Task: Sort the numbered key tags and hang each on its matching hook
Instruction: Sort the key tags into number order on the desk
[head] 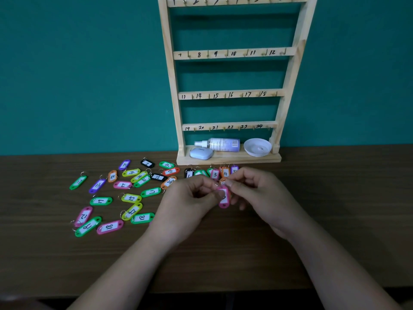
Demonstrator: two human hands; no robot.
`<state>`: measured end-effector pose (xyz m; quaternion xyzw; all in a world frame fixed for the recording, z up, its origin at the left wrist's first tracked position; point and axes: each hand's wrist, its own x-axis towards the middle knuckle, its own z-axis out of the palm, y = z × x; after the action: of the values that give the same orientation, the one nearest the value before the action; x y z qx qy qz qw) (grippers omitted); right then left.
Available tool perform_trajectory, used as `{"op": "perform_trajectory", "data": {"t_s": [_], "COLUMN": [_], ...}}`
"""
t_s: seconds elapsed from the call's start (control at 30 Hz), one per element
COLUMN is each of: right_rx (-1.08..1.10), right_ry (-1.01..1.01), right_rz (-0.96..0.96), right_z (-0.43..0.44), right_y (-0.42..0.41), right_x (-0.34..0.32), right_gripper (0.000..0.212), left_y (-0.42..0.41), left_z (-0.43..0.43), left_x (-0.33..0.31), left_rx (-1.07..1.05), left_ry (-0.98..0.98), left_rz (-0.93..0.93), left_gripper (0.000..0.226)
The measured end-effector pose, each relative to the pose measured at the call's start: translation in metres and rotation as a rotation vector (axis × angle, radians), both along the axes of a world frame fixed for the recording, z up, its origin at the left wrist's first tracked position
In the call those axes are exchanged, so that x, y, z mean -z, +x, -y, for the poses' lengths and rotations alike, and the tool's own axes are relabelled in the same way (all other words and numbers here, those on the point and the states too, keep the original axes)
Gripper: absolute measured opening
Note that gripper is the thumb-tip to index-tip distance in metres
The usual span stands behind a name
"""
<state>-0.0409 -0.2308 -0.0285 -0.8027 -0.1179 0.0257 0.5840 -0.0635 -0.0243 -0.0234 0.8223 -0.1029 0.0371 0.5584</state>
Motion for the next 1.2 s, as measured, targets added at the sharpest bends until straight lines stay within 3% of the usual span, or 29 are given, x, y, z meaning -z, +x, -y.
{"op": "perform_trajectory", "data": {"t_s": [0.23, 0.5, 0.83, 1.2], "right_rx": [0.159, 0.379, 0.425, 0.439], "right_ry": [-0.030, -0.335, -0.558, -0.570], "right_rz": [0.004, 0.028, 0.081, 0.105], "right_z": [0.018, 0.048, 0.043, 0.036], "right_y": [0.010, 0.026, 0.030, 0.026], "right_x": [-0.003, 0.003, 0.009, 0.007], "right_gripper": [0.008, 0.007, 0.006, 0.004], "left_y": [0.006, 0.015, 0.017, 0.017], "left_z": [-0.021, -0.045, -0.054, -0.063], "left_x": [0.000, -0.001, 0.003, 0.003], "left_rx": [-0.044, -0.137, -0.151, -0.191], "left_ry": [0.085, 0.395, 0.529, 0.605], "left_rz": [-0.019, -0.019, -0.112, -0.109], "left_gripper": [0.009, 0.011, 0.016, 0.016]}}
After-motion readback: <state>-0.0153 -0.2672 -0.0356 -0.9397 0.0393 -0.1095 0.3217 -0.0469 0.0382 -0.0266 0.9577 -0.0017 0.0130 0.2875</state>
